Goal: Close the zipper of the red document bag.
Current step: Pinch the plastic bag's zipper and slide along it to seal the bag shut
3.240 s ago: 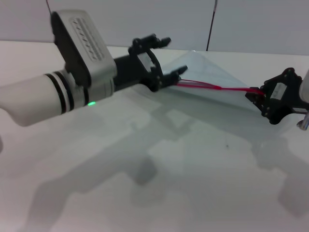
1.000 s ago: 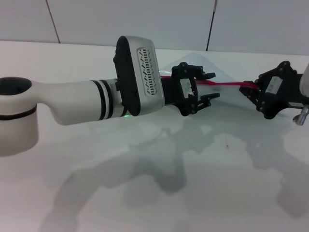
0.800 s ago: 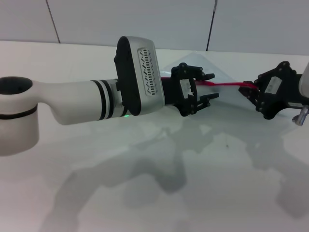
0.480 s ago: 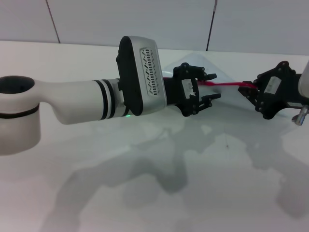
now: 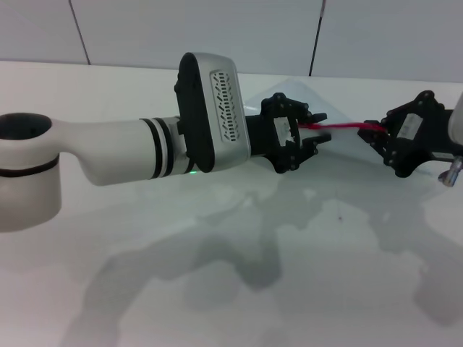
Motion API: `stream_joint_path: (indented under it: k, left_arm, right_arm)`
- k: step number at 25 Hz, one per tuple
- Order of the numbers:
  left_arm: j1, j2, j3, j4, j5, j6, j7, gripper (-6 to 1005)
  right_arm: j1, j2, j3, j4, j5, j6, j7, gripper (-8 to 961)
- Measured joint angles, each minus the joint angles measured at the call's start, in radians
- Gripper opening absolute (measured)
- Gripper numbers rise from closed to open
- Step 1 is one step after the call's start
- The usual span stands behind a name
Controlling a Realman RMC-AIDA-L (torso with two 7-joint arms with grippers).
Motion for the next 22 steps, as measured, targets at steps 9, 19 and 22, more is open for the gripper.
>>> stream_joint_path:
  k: [9,19,22]
  left_arm:
    - [0.003,0.001,-0.004,0.001,0.001,0.002,0.001,233]
    - [0.003,0.0,-0.004,0.003,-0.001,-0.003,0.002,140]
    - [0.003,0.0,-0.003,0.003,-0.001,-0.004,0.002,140]
  right_arm:
    - [0.0,0.0,0.002,0.0,0.0,0.0,0.0,27]
    - [0.005,-0.001,0.002,0.005,0.0,0.0,0.0,25]
    - [0.007,-0.001,0.002,0.006,0.0,0.0,0.001,24]
